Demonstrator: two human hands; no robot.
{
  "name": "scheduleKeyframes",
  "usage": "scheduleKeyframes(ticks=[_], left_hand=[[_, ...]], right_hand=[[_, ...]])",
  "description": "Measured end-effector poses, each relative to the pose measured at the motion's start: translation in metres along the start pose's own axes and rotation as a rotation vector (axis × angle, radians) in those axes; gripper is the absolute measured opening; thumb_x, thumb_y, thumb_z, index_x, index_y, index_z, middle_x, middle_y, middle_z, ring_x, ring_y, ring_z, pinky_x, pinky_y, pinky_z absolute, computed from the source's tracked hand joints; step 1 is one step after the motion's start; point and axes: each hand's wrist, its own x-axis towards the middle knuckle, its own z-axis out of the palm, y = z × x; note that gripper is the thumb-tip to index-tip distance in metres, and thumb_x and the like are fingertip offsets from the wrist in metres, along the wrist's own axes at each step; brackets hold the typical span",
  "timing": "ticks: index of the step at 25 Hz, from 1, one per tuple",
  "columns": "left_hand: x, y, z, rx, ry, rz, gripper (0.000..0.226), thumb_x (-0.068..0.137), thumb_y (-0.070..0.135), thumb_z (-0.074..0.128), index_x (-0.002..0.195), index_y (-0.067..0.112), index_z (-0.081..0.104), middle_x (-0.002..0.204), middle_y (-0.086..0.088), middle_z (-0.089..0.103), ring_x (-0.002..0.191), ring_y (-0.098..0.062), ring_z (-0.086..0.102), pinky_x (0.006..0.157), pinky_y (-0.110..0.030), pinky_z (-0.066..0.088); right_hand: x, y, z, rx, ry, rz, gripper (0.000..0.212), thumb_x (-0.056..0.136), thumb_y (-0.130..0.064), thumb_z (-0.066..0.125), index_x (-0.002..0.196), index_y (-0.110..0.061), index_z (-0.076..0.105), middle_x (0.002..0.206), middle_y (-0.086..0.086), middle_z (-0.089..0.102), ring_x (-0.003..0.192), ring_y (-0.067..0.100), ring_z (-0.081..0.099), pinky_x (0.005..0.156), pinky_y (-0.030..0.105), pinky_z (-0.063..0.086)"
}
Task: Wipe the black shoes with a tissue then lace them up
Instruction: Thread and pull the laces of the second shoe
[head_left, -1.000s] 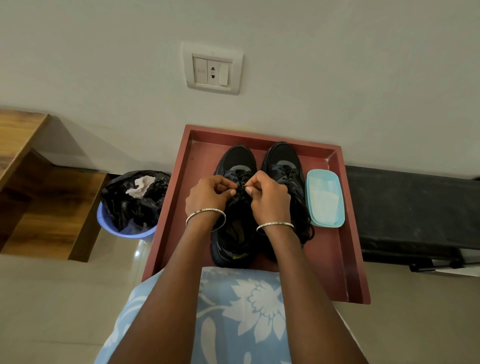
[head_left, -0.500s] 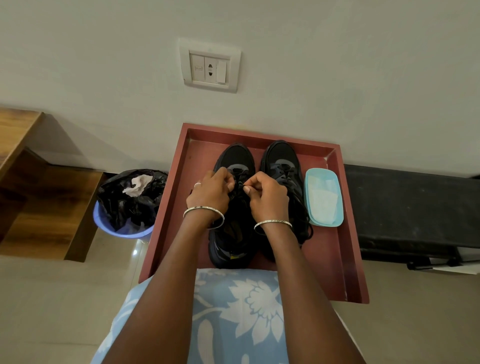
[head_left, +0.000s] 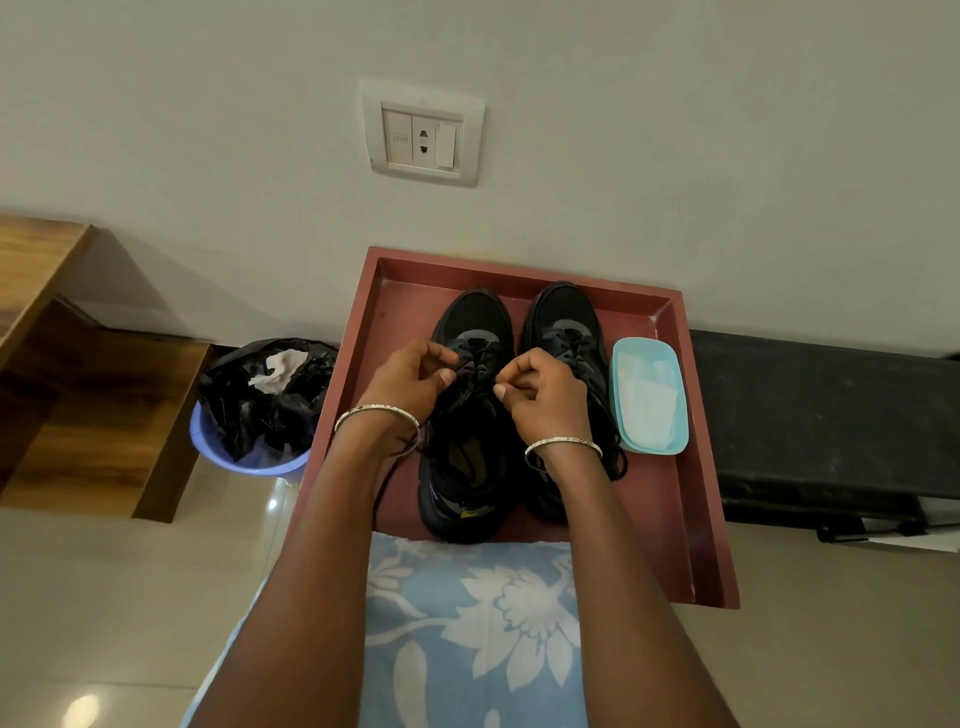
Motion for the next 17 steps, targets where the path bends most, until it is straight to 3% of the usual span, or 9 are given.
scheduleKeyframes(ticks=[2, 4, 8, 12, 14, 17], left_hand=[[-0.003, 0.001, -0.008, -0.032, -0.089, -0.017, 0.026, 0.091, 0.005, 0.068, 0.11, 0.021, 0.06, 0.098, -0.002, 0.063, 0.097, -0.021, 0.062, 0.092, -0.038, 0.055], [-0.008, 0.006, -0.013, -0.073, -0.176, -0.04, 0.051, 0.084, 0.004, 0.076, 0.125, 0.019, 0.051, 0.105, -0.003, 0.06, 0.102, -0.02, 0.061, 0.083, -0.026, 0.052], [-0.007, 0.005, -0.017, 0.032, -0.228, -0.043, 0.086, 0.071, 0.006, 0.087, 0.139, 0.026, 0.038, 0.114, -0.004, 0.057, 0.103, -0.009, 0.055, 0.075, -0.016, 0.042], [-0.005, 0.001, -0.011, 0.02, -0.154, -0.063, 0.085, 0.064, 0.009, 0.091, 0.134, 0.024, 0.045, 0.113, -0.003, 0.061, 0.115, -0.019, 0.054, 0.092, -0.029, 0.046], [-0.005, 0.001, -0.01, -0.009, -0.106, -0.081, 0.083, 0.062, 0.009, 0.092, 0.131, 0.021, 0.048, 0.112, -0.003, 0.062, 0.115, -0.021, 0.056, 0.096, -0.034, 0.046], [-0.004, 0.001, -0.011, -0.008, -0.086, -0.1, 0.084, 0.06, 0.008, 0.093, 0.131, 0.02, 0.048, 0.111, -0.003, 0.063, 0.112, -0.021, 0.057, 0.093, -0.033, 0.046]], right_hand=[[0.0, 0.001, -0.004, 0.003, -0.048, -0.038, 0.011, 0.083, -0.006, 0.077, 0.087, -0.016, 0.074, 0.083, -0.006, 0.075, 0.077, -0.001, 0.069, 0.072, 0.008, 0.048], [0.0, -0.001, -0.005, -0.01, -0.061, -0.082, 0.011, 0.083, -0.008, 0.078, 0.087, -0.018, 0.078, 0.083, -0.008, 0.075, 0.078, -0.005, 0.068, 0.073, 0.004, 0.047], [0.0, -0.006, 0.0, -0.039, -0.04, -0.091, 0.012, 0.083, -0.011, 0.078, 0.083, -0.023, 0.077, 0.08, -0.011, 0.074, 0.079, 0.0, 0.068, 0.077, 0.015, 0.051], [-0.004, -0.012, 0.002, -0.16, -0.034, -0.136, 0.016, 0.09, -0.012, 0.069, 0.085, -0.027, 0.066, 0.082, -0.009, 0.068, 0.078, 0.007, 0.062, 0.071, 0.029, 0.049], [-0.005, -0.008, -0.004, -0.052, -0.094, -0.142, 0.016, 0.095, -0.013, 0.06, 0.089, -0.028, 0.059, 0.084, -0.009, 0.064, 0.077, 0.006, 0.058, 0.073, 0.031, 0.047], [-0.005, 0.0, -0.011, 0.136, -0.158, -0.095, 0.013, 0.096, -0.015, 0.061, 0.091, -0.028, 0.062, 0.086, -0.006, 0.066, 0.077, 0.006, 0.059, 0.079, 0.034, 0.051]])
